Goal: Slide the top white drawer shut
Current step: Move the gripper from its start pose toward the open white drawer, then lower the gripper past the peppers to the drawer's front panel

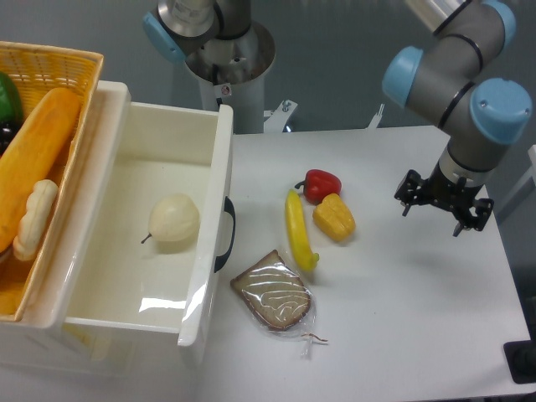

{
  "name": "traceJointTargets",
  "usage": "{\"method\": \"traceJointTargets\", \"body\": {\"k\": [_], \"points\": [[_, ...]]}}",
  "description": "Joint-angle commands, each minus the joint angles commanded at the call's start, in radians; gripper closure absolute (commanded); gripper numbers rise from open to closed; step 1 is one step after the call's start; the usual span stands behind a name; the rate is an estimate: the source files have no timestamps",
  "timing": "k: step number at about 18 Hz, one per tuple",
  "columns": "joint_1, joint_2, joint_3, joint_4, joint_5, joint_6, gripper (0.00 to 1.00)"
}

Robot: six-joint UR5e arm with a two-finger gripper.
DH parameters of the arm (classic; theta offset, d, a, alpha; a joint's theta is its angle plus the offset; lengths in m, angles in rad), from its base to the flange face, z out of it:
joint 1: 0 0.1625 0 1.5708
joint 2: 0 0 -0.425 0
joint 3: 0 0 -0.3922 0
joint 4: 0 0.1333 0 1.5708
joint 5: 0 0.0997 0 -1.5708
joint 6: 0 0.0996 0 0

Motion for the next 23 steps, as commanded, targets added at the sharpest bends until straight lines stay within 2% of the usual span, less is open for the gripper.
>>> {"method": "traceJointTargets", "body": {"k": [4,10,13,16,21,22,23], "points": [[0.002,0.005,-0.014,0.0,-0.005,-0.008,0.0],[-0.017,0.017,-0.101,0.025,-0.008,-0.02,0.0],[-0.046,0.008,-0.107,0.023,-0.005,-0.087,0.0],[-0.057,0.015,-0.159,0.023,-0.003,-0.123,0.0],[-0.1,0.02,-0.16,0.023,-0.018,-0.129,0.0],[-0.107,0.028,-0.158,0.023,-0.018,-0.144,0.04],[-0.12,0.031,-0.149,0.023,-0.02,-0.225,0.14]]}}
